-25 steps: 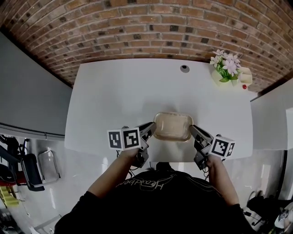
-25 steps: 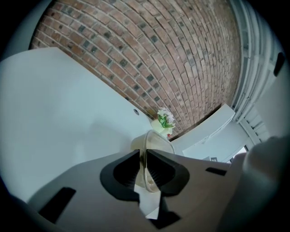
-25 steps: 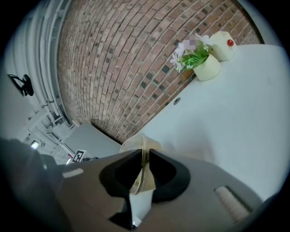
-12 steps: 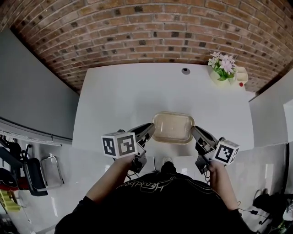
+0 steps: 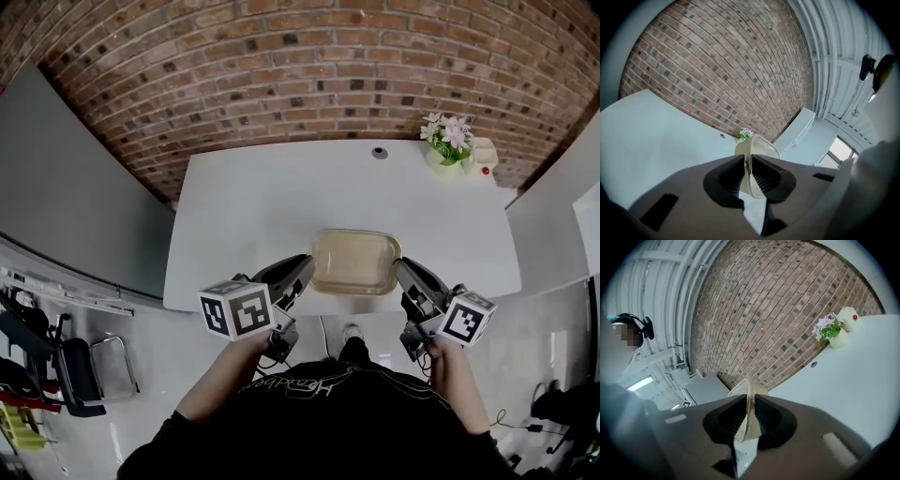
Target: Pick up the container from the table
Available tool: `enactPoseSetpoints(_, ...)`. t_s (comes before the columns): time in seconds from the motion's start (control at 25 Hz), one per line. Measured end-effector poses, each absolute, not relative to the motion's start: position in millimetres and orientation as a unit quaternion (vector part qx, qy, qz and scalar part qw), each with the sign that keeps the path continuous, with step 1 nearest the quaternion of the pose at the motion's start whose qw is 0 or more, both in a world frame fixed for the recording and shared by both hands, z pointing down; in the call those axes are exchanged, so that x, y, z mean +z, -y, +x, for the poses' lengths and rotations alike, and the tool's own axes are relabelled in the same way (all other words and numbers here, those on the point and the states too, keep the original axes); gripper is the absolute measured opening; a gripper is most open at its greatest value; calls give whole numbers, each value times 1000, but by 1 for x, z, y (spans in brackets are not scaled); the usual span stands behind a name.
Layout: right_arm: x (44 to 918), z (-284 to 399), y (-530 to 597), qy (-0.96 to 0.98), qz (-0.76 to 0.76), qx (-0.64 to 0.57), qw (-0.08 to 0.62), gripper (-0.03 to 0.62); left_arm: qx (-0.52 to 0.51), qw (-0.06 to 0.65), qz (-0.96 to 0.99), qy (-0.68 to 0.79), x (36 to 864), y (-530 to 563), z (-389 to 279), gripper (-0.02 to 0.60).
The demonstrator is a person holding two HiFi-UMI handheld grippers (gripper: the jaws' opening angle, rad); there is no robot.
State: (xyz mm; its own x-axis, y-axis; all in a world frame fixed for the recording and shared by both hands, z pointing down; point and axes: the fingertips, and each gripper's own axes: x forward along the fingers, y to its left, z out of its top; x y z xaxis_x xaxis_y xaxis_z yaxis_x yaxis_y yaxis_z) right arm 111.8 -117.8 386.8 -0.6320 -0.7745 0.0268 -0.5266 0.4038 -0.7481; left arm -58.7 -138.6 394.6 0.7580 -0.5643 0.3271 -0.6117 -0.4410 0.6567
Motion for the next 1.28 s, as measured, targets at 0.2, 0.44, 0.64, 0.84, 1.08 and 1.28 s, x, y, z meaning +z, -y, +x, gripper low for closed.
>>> enactPoseSetpoints(0.2, 386, 95, 103, -819, -393, -381, 171, 55, 31, 394, 848, 353, 394, 125, -80, 52)
enactPoseSetpoints(0.44, 372, 76, 93, -825, -386, -368, 190, 55, 18, 392, 851, 349, 389, 110, -93, 52)
enactPoseSetpoints(0.64, 371, 68, 86, -830, -386, -362, 177, 54, 12, 388, 854, 347, 384, 102, -101, 52)
enactPoseSetpoints(0.84, 373, 61, 80, -830, -383, -367, 172, 54, 16, 390, 849, 356, 389, 97, -110, 52)
enactPoseSetpoints(1.08, 377, 55, 76, -830, -382, -371, 165, 54, 12, 397, 847, 354, 392, 90, -114, 52)
enactPoseSetpoints(1.28, 386, 53, 73, -832, -380, -374, 154, 54, 10, 402, 844, 354, 394, 85, -117, 52)
